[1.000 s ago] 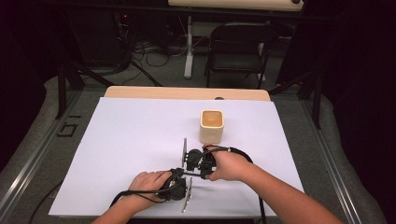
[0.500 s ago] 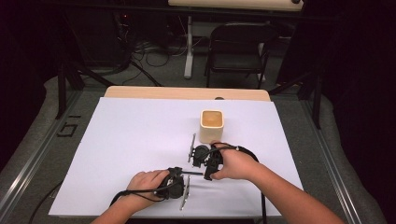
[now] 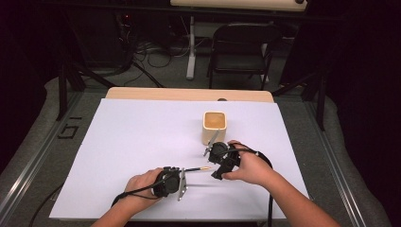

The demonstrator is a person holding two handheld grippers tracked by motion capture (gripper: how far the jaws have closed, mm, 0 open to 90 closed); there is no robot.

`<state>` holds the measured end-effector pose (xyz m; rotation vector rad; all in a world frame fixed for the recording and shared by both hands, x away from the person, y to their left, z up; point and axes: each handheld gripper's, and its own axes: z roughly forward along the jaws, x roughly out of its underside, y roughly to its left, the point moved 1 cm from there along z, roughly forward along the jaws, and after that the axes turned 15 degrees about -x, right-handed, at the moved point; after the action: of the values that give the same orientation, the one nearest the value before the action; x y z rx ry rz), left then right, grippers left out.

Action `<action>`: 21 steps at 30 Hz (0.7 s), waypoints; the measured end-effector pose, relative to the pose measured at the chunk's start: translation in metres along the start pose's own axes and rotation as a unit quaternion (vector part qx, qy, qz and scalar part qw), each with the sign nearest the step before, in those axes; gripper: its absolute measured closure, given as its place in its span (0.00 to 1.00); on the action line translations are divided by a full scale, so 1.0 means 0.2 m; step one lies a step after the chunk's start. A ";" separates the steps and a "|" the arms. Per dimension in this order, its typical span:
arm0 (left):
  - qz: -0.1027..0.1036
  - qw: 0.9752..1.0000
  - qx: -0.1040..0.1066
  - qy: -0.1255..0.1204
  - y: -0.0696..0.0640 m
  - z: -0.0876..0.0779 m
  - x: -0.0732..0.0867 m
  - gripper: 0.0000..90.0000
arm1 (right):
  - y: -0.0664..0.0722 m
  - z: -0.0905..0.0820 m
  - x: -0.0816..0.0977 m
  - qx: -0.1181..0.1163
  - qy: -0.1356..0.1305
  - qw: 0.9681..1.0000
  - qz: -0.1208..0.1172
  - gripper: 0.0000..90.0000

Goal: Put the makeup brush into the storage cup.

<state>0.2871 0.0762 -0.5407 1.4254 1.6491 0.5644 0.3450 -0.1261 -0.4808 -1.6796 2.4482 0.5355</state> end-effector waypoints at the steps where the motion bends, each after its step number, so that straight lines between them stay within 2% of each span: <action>1: -0.007 1.000 0.003 0.002 0.01 0.00 0.01 0.94 | -0.01 0.00 0.01 0.001 -0.007 1.000 0.006 0.52; 7: -0.053 0.998 0.019 0.004 0.03 0.01 0.03 0.94 | -0.03 0.00 0.07 0.002 -0.055 0.998 0.034 0.54; 12: -0.091 0.995 0.036 0.002 0.06 0.01 0.05 0.94 | -0.04 0.00 0.11 -0.001 -0.081 0.996 0.044 0.55; 14: -0.107 0.993 0.044 0.000 0.07 0.02 0.06 0.94 | -0.04 0.00 0.12 -0.002 -0.084 0.995 0.049 0.55; 16: -0.124 0.991 0.053 -0.004 0.08 0.02 0.06 0.94 | -0.04 0.01 0.13 -0.002 -0.103 0.993 0.051 0.55; 21: -0.168 0.983 0.078 -0.015 0.10 0.02 0.08 0.94 | -0.04 0.01 0.14 -0.005 -0.133 0.989 0.057 0.56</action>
<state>0.3018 0.0944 -0.5327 1.2176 1.8925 0.2245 0.3417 -0.1529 -0.4931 -1.3746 2.3588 0.7344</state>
